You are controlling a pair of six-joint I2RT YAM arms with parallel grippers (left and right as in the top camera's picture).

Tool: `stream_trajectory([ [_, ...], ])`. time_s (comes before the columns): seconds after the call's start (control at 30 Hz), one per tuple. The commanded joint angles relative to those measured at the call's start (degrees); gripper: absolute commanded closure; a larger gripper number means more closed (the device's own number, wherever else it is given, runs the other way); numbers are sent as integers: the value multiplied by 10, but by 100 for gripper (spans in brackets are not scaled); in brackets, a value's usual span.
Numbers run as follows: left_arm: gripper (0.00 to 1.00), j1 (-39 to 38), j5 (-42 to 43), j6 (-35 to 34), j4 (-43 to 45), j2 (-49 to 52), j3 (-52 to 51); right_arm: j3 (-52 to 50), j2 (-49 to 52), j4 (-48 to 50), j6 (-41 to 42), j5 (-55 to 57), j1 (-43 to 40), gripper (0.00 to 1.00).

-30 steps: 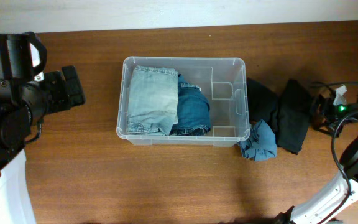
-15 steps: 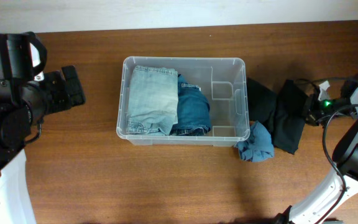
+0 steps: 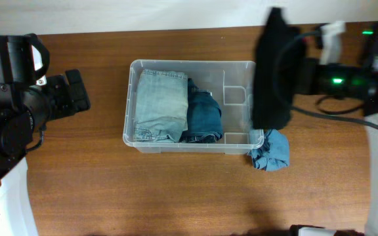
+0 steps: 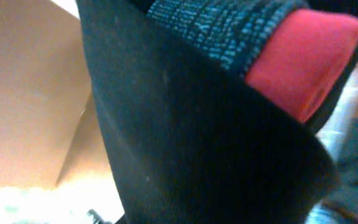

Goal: Pack container
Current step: 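Lift the black garment and lower it into the container's right side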

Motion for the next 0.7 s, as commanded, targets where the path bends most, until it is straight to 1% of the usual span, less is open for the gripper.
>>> stream_trajectory([
  [0.0, 0, 2, -6, -5, 0, 0, 5, -5, 34, 23, 37, -14, 80, 85],
  [0.13, 1, 2, -6, -5, 0, 0, 5, -5, 75, 74, 69, -8, 143, 85],
  [0.23, 1, 2, -6, -5, 0, 0, 5, -5, 110, 90, 80, 29, 162, 85],
  [0.33, 0, 2, -6, -5, 0, 0, 5, -15, 153, 88, 78, 36, 162, 85],
  [0.37, 1, 2, -6, -5, 0, 0, 5, -18, 170, 88, 66, 38, 161, 85],
  [0.5, 1, 2, -6, -5, 0, 0, 5, -20, 226, 85, 63, 125, 161, 85],
  [0.67, 1, 2, -6, -5, 0, 0, 5, -20, 237, 86, 64, 135, 162, 85],
])
